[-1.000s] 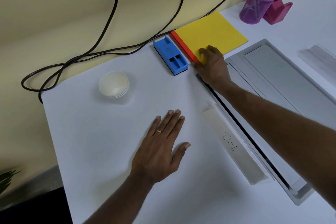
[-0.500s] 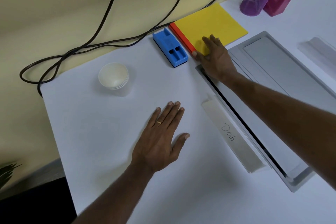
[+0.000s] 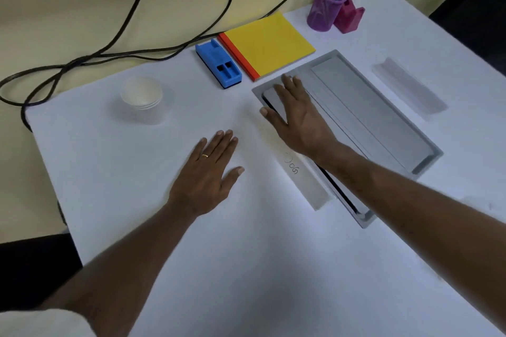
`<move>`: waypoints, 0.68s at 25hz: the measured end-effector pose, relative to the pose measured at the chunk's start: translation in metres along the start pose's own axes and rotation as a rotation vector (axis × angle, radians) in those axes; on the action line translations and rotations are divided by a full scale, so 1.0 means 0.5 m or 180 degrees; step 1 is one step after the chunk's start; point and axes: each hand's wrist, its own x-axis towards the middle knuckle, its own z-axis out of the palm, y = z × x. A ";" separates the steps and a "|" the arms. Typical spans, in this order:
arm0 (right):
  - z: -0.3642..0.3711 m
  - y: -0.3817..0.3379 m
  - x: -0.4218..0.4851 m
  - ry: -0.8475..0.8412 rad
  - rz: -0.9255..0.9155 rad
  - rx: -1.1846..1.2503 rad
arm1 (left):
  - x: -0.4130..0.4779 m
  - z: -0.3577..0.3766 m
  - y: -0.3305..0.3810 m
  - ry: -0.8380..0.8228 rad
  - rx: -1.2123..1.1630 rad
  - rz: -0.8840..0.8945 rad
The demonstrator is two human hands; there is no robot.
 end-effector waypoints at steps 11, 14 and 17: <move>0.020 -0.193 -0.082 0.0063 -0.0244 0.0287 | -0.006 -0.227 -0.123 0.0193 0.0425 0.0591; 0.030 -0.269 -0.058 -0.0030 -0.0399 0.0347 | -0.022 -0.286 -0.209 0.0423 0.0244 0.0318; 0.044 -0.324 -0.033 -0.0120 -0.0373 0.0571 | -0.027 -0.306 -0.279 0.0263 -0.0015 -0.0085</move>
